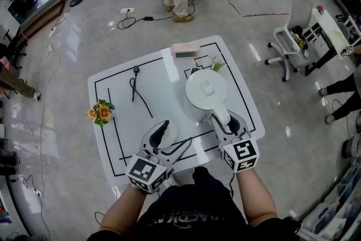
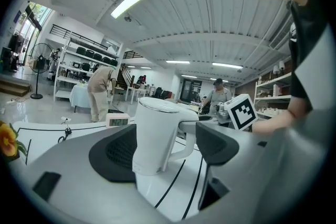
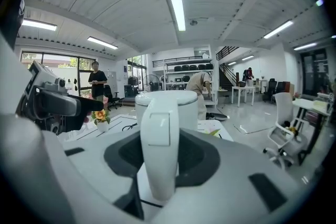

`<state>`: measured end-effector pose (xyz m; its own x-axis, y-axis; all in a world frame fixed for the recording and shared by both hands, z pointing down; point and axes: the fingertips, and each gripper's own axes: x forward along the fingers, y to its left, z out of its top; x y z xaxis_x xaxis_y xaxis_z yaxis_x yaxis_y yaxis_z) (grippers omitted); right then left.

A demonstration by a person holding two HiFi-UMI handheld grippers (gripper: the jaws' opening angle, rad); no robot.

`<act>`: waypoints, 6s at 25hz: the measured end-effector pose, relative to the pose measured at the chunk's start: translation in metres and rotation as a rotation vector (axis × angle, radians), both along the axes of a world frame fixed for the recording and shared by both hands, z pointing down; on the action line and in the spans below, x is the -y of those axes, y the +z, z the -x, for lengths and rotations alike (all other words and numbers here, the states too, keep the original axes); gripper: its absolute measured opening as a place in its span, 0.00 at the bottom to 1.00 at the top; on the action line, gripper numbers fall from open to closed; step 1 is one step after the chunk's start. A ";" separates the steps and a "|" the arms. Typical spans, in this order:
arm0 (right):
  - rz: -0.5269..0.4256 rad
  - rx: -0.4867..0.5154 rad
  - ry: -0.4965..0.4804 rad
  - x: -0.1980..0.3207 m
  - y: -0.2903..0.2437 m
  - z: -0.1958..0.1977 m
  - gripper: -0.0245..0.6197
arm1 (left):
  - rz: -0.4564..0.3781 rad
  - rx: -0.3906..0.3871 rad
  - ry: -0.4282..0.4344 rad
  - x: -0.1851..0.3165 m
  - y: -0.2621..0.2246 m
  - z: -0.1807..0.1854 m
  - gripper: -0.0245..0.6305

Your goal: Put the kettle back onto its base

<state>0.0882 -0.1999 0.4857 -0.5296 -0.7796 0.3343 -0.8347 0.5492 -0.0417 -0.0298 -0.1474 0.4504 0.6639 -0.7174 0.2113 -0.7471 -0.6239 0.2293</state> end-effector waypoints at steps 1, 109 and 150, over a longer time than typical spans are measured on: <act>0.000 -0.002 0.003 0.000 0.000 0.000 0.25 | -0.002 0.001 0.001 0.000 0.000 0.000 0.57; -0.187 0.161 -0.190 -0.098 -0.048 0.178 0.24 | -0.012 0.000 -0.235 -0.122 -0.003 0.185 0.04; -0.158 0.042 -0.144 -0.141 -0.048 0.126 0.31 | -0.045 -0.039 -0.123 -0.136 -0.015 0.153 0.04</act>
<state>-0.0382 -0.0587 0.4380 -0.6506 -0.7355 0.1892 -0.7462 0.6654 0.0209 -0.1829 -0.0113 0.4351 0.5776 -0.8018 0.1529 -0.8095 -0.5385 0.2339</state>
